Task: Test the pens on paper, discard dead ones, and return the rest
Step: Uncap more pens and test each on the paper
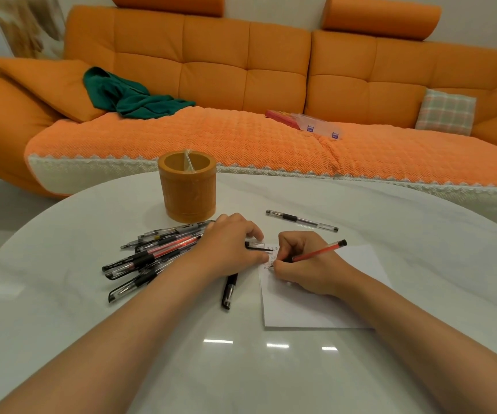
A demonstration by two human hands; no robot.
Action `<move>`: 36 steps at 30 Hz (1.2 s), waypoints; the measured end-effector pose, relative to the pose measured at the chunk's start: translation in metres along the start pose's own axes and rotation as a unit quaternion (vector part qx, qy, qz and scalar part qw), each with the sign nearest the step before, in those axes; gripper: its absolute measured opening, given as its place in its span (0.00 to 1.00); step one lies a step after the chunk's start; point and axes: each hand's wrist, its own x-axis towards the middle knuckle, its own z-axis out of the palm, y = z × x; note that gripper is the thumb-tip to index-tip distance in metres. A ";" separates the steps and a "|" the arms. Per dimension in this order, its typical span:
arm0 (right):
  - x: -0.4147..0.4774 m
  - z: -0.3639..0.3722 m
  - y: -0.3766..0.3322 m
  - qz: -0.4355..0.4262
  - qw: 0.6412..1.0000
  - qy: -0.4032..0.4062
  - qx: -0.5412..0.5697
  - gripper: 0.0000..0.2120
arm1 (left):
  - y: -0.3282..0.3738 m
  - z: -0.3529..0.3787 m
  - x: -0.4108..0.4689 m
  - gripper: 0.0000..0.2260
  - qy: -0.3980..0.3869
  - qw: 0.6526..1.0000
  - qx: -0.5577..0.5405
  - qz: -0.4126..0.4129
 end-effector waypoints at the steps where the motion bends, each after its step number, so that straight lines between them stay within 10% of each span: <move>1: 0.000 0.000 0.000 -0.002 1.000 -0.001 0.001 0.09 | 0.000 0.000 0.000 0.20 -0.002 1.000 0.001 0.000; 16: 0.000 -0.008 0.003 0.007 0.988 0.086 0.131 0.05 | 0.001 0.000 -0.003 0.19 0.002 1.000 0.003 0.004; 28: 0.003 -0.030 -0.008 0.087 0.972 0.073 0.207 0.20 | -0.008 -0.005 -0.008 0.08 0.021 0.998 -0.006 0.055; 36: 0.007 -0.039 -0.003 0.031 0.985 0.105 -0.132 0.08 | -0.004 -0.012 -0.009 0.05 0.093 0.993 -0.076 0.000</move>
